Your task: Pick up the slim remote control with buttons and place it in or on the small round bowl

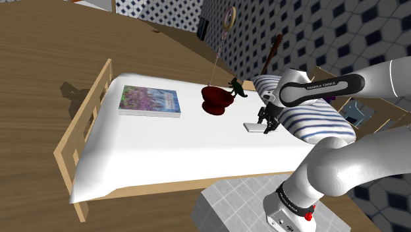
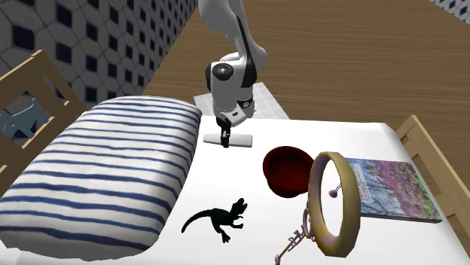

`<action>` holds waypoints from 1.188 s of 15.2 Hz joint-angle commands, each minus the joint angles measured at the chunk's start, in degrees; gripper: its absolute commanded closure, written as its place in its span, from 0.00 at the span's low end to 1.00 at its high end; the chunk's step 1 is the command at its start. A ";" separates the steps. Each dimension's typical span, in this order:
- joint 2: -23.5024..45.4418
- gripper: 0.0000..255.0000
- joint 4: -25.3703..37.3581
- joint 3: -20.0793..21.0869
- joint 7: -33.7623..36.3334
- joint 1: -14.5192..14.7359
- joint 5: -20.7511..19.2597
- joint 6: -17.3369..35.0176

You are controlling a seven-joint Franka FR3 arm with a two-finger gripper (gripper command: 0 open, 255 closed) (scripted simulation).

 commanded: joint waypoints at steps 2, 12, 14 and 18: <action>0.01 1.00 -0.02 -0.01 -0.01 -0.01 -0.01 0.01; -2.18 1.00 1.03 1.37 0.14 -0.45 0.35 -3.23; -3.50 1.00 1.80 2.26 0.20 -0.68 0.66 -5.32; -5.82 1.00 3.50 3.94 0.25 -0.97 1.39 -9.34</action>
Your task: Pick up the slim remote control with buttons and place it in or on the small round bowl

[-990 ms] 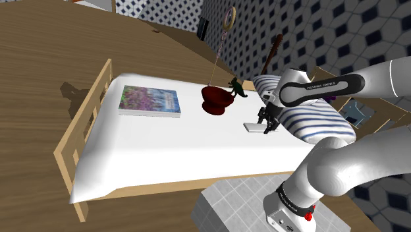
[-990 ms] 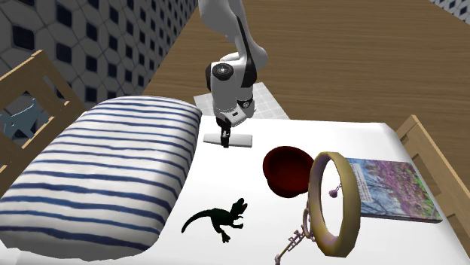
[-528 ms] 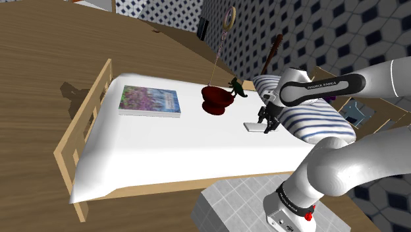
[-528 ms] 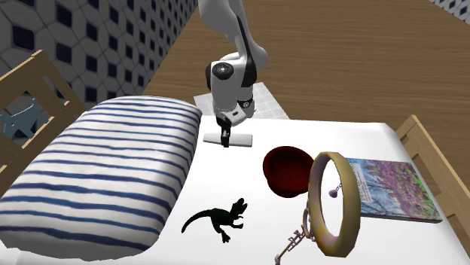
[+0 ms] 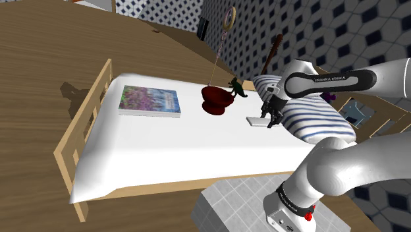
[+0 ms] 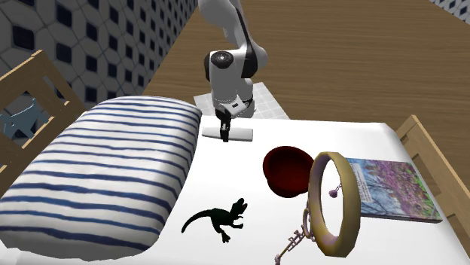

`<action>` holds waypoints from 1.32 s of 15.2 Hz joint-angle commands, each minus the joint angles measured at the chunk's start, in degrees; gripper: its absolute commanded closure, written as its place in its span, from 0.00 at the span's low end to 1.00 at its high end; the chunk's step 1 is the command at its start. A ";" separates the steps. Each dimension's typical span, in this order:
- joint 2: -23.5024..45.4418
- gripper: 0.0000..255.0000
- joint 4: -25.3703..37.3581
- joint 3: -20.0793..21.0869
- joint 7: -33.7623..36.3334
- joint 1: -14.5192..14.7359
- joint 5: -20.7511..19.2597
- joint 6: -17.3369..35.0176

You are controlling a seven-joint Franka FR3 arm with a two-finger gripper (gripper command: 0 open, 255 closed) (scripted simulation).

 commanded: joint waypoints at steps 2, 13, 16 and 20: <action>-1.81 1.00 1.36 1.35 0.05 -0.24 0.59 -3.21; -5.63 1.00 7.30 5.23 -0.13 -0.17 3.01 -13.00; -6.23 1.00 9.15 6.15 -0.21 -0.04 3.68 -15.46; -6.77 1.00 11.76 7.29 -0.34 0.18 4.54 -18.64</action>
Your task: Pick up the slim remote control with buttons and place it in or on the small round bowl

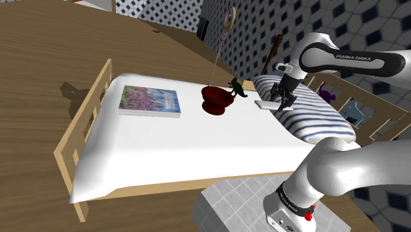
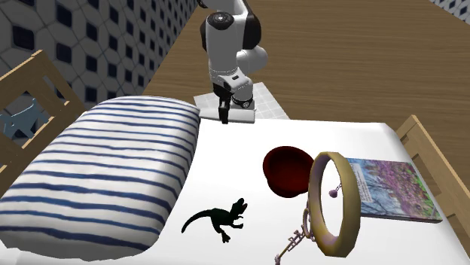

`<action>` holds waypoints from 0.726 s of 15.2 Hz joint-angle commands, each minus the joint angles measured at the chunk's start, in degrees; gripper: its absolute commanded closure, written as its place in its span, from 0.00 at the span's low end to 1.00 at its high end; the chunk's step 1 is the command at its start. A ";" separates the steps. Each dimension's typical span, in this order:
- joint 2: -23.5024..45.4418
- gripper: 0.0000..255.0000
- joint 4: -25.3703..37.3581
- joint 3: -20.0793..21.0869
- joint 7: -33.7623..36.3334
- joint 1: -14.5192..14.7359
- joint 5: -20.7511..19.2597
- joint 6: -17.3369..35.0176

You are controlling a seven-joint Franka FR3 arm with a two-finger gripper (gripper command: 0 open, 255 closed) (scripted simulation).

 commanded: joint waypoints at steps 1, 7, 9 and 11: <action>-0.19 1.00 1.37 0.46 -0.16 0.09 0.38 -1.56; 4.82 1.00 5.69 1.83 2.04 3.46 3.39 -1.17; 8.42 1.00 7.80 2.18 3.30 5.53 5.10 0.14; 12.15 1.00 10.16 2.45 4.33 7.48 6.88 1.28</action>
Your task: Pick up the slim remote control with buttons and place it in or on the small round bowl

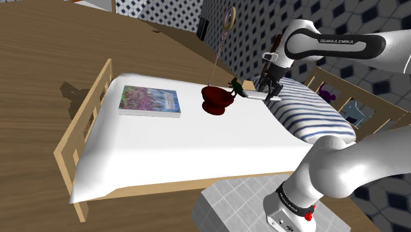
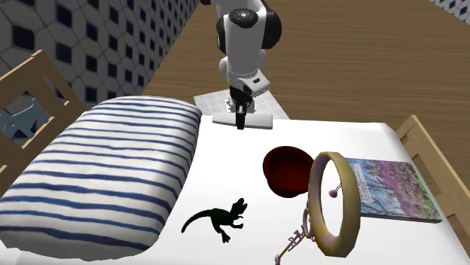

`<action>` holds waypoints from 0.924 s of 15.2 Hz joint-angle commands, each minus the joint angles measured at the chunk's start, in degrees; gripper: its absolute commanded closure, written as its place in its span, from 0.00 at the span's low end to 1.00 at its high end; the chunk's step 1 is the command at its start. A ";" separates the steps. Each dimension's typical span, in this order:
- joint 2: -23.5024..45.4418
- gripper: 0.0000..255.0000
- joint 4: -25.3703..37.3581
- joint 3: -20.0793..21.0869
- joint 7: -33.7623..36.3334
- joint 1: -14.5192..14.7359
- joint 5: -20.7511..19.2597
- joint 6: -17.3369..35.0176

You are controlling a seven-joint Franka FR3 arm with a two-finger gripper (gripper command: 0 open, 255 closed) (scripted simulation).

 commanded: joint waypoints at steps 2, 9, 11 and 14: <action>6.09 1.00 4.03 0.30 1.42 3.02 2.90 1.73; 20.15 1.00 15.32 0.49 2.70 8.30 9.97 3.33; 24.36 1.00 19.18 0.53 2.70 9.35 12.18 3.22; 30.84 1.00 25.56 0.70 2.54 10.41 15.59 2.51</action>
